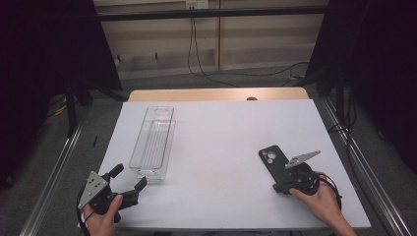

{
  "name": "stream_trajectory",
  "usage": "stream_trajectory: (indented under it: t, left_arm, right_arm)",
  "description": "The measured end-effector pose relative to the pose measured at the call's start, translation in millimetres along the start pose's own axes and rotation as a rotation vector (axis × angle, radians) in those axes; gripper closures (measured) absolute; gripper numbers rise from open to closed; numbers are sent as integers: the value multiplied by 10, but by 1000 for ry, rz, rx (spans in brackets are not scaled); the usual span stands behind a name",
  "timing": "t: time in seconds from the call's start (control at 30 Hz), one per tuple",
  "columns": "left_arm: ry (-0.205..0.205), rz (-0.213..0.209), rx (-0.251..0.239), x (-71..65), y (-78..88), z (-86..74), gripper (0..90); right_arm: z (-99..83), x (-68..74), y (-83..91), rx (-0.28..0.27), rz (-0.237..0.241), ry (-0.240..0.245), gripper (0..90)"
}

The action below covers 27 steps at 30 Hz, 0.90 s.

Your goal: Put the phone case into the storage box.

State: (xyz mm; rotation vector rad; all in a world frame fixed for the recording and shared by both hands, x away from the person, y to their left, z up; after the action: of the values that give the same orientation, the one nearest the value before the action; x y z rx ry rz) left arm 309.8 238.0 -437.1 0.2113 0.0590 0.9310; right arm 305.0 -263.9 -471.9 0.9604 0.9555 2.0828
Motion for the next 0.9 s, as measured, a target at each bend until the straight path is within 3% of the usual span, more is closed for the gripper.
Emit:
stream_trajectory:
  t: [0.33,0.6,0.9]
  left_arm:
    - [0,-2,3,2,0,-2,40]
    - [0,-2,2,4,1,1,40]
    - [-1,-4,3,5,1,1,40]
  right_arm:
    - [-23,-66,35,-21,-12,-23,900]
    - [-28,-55,35,-32,-16,0,900]
    - [6,2,36,-84,22,18,900]
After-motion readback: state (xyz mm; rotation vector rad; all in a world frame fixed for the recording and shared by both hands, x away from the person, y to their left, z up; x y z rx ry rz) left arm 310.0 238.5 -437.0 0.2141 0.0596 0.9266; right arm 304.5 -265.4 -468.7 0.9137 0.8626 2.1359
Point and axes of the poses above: each handheld gripper's, and its own axes: y roughly backward along the jaws, z roughly out of its top, x roughly to its left, the point moved 4 cm from there along -y, roughly forward along the jaws, and after that the axes turned 9 degrees about -y, right-handed, at the moved point
